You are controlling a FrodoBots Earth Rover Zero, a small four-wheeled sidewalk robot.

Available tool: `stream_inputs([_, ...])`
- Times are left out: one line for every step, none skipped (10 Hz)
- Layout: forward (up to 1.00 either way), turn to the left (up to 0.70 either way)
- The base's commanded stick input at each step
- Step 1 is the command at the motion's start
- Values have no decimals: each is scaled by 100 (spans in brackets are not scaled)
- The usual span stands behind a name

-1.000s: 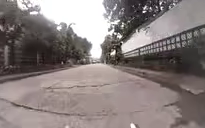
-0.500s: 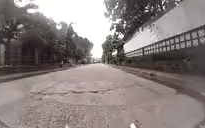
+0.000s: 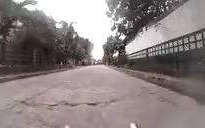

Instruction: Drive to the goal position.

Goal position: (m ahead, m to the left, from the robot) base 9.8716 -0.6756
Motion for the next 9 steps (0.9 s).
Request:
stream_inputs([100,-27])
stream_inputs([100,-27])
stream_inputs([100,-27])
stream_inputs([100,-27])
stream_inputs([100,-27])
stream_inputs([100,-9])
stream_inputs([100,0])
stream_inputs([100,0])
stream_inputs([100,0])
